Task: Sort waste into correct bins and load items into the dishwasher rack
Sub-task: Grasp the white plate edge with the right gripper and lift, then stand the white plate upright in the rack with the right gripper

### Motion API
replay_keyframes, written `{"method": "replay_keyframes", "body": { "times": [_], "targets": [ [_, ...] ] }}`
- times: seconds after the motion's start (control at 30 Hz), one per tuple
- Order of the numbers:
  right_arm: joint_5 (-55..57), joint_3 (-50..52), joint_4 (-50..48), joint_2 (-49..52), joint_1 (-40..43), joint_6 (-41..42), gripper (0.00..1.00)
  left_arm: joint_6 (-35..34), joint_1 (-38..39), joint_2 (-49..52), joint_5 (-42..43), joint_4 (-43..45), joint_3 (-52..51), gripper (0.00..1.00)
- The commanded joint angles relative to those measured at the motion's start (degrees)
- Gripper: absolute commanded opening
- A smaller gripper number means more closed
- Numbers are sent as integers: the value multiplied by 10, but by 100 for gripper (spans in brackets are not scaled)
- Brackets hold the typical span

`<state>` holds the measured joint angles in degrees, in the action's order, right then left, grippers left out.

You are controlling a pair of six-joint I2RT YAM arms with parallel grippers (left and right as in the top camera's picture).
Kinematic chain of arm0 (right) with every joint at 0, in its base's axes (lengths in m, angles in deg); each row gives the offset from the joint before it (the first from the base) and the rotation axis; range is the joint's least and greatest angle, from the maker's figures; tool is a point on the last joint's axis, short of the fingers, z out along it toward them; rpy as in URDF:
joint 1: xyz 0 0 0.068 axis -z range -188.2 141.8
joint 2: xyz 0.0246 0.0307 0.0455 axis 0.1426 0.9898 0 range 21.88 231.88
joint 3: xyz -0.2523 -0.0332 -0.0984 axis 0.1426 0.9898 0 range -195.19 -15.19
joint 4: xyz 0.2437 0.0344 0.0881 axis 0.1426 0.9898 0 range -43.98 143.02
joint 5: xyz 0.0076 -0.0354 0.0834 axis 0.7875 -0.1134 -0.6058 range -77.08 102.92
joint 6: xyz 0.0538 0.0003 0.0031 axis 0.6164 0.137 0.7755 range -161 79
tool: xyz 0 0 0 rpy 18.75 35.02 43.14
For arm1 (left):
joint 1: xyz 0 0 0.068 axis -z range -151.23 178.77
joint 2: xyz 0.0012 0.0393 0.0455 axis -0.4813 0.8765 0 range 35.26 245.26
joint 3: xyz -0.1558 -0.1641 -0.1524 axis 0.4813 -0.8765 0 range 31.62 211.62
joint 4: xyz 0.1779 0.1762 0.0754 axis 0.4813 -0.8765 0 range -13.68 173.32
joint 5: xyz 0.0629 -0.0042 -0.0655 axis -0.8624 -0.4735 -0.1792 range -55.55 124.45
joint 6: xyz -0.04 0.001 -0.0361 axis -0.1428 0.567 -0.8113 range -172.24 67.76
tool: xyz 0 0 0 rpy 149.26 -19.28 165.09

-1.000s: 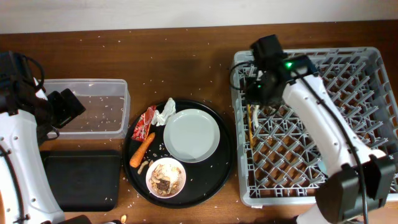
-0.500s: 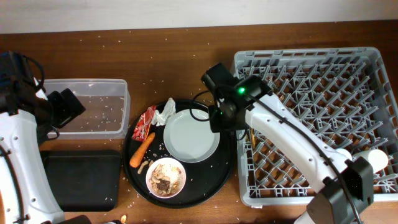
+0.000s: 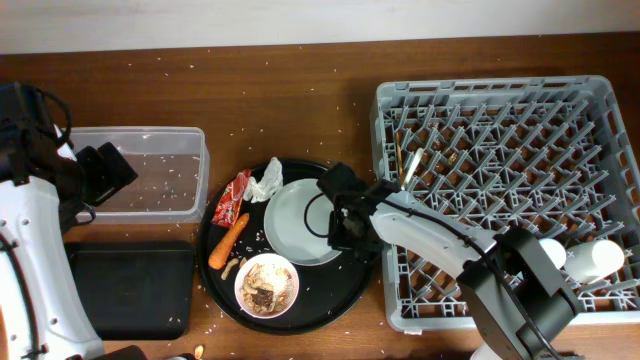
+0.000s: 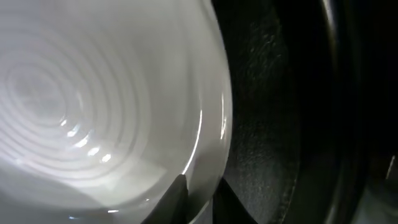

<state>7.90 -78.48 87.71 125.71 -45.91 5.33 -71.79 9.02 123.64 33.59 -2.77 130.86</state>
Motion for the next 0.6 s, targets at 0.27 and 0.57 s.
{"method": "replay_keyframes", "body": {
  "times": [0.27, 0.57],
  "targets": [
    [194, -200, 211, -124, 23, -80, 4, -6, -3, -10, 0, 1, 8, 99],
    [761, -326, 459, -205, 143, -172, 4, -6, -3, -10, 0, 1, 8, 99]
  ]
}}
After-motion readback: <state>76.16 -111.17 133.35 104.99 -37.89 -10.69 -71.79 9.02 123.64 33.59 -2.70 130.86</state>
